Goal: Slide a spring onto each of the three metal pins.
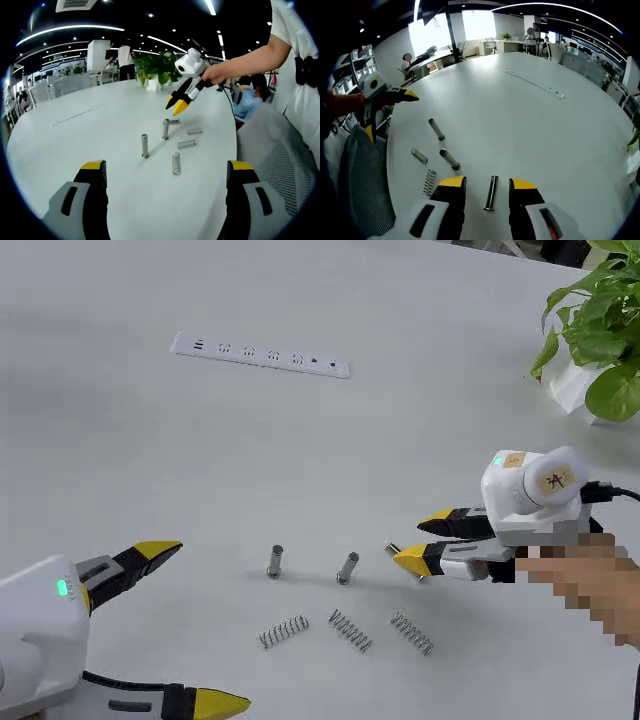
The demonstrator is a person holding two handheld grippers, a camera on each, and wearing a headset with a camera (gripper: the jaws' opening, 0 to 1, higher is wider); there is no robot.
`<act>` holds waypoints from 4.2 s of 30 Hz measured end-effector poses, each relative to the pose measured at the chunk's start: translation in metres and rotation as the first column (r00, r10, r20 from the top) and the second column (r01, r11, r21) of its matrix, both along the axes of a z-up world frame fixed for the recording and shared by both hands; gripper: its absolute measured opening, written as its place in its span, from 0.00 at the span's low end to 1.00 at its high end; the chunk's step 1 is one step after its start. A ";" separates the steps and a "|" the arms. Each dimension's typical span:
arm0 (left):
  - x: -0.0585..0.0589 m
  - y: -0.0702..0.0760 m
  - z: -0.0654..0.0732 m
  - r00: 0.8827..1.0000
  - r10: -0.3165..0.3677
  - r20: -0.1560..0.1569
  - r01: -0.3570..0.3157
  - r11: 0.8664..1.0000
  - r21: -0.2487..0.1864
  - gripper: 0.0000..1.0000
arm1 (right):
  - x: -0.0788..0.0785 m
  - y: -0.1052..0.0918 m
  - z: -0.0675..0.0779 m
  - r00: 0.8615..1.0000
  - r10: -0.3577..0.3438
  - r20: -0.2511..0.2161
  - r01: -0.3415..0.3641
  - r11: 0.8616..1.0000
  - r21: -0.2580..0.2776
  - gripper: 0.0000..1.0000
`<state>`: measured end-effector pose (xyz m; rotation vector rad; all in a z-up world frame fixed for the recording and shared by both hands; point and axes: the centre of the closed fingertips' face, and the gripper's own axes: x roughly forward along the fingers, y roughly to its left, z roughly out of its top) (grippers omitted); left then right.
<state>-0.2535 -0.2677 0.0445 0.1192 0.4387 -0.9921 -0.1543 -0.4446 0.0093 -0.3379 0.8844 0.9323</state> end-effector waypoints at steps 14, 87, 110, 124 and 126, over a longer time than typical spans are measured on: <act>0.002 0.001 -0.004 1.000 0.012 -0.017 -0.013 1.000 -0.020 0.99 | 0.010 0.004 -0.024 0.998 -0.018 -0.067 0.014 0.998 -0.053 0.18; 0.001 0.000 -0.006 0.999 0.015 -0.034 -0.017 0.999 -0.040 0.98 | 0.000 0.002 -0.025 0.997 -0.021 -0.077 0.014 0.995 -0.094 0.05; -0.001 -0.003 -0.006 0.999 0.003 -0.032 -0.004 0.999 -0.033 0.98 | -0.006 -0.014 -0.005 0.997 -0.070 -0.027 0.069 0.997 -0.036 0.05; -0.001 -0.005 -0.004 1.000 -0.006 -0.031 0.005 0.999 -0.032 0.98 | -0.007 -0.027 -0.003 0.994 -0.106 -0.004 0.106 0.994 -0.009 0.04; -0.001 -0.006 -0.004 1.000 -0.005 -0.031 0.004 0.999 -0.034 0.98 | -0.008 -0.028 -0.003 0.994 -0.111 -0.002 0.111 0.994 -0.004 0.04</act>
